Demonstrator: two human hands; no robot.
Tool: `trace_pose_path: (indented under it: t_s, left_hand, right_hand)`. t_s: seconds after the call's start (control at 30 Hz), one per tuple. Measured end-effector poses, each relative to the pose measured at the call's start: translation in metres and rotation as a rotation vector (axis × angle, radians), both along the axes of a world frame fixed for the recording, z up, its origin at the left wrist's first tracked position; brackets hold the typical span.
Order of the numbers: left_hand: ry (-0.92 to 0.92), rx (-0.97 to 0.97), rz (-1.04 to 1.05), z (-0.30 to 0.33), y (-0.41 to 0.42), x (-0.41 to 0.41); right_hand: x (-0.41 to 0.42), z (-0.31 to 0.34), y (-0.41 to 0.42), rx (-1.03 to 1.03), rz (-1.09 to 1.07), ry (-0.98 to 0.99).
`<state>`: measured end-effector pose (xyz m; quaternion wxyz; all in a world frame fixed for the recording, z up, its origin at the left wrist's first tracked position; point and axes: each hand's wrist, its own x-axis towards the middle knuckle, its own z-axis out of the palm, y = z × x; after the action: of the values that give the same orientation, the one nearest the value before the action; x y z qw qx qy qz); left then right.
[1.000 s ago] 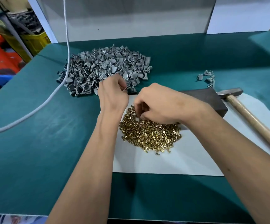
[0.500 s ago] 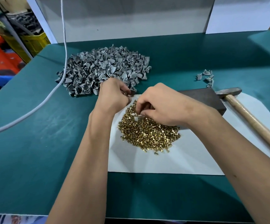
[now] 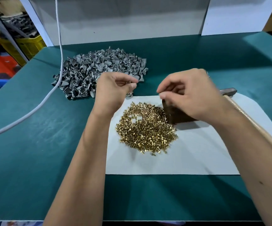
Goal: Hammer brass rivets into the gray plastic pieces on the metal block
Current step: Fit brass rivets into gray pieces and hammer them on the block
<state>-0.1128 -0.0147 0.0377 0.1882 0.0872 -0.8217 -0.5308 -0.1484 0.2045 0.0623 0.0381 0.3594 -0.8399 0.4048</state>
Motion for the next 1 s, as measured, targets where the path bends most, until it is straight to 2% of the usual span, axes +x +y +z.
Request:
trace_pose_path:
  t_s: [0.07, 0.13, 0.3, 0.47, 0.53, 0.77, 0.87, 1.0]
  left_hand:
    - [0.063, 0.254, -0.127, 0.003, 0.013, 0.001]
    - [0.085, 0.423, -0.222, 0.004, 0.032, -0.004]
    - [0.111, 0.614, -0.191, 0.001, 0.081, -0.027]
    - [0.155, 0.644, -0.176, -0.016, 0.091, -0.034]
    - [0.149, 0.675, -0.194, -0.022, 0.089, -0.032]
    - [0.135, 0.652, -0.209, -0.022, 0.085, -0.03]
    - [0.131, 0.638, -0.256, -0.02, 0.086, -0.029]
    - [0.078, 0.632, -0.363, -0.019, 0.088, -0.027]
  right_hand:
    - [-0.007, -0.002, 0.019, -0.095, -0.062, -0.012]
    - [-0.014, -0.005, 0.036, -0.167, -0.109, -0.047]
    - [-0.031, -0.024, 0.068, -0.305, -0.338, -0.051]
    - [-0.042, -0.04, 0.079, -0.418, -0.401, -0.228]
    - [-0.043, -0.043, 0.08, -0.429, -0.411, -0.237]
    - [-0.034, -0.037, 0.074, -0.386, -0.494, -0.059]
    - [-0.024, -0.031, 0.065, -0.415, -0.447, 0.006]
    - [-0.01, -0.026, 0.047, -0.319, -0.339, 0.128]
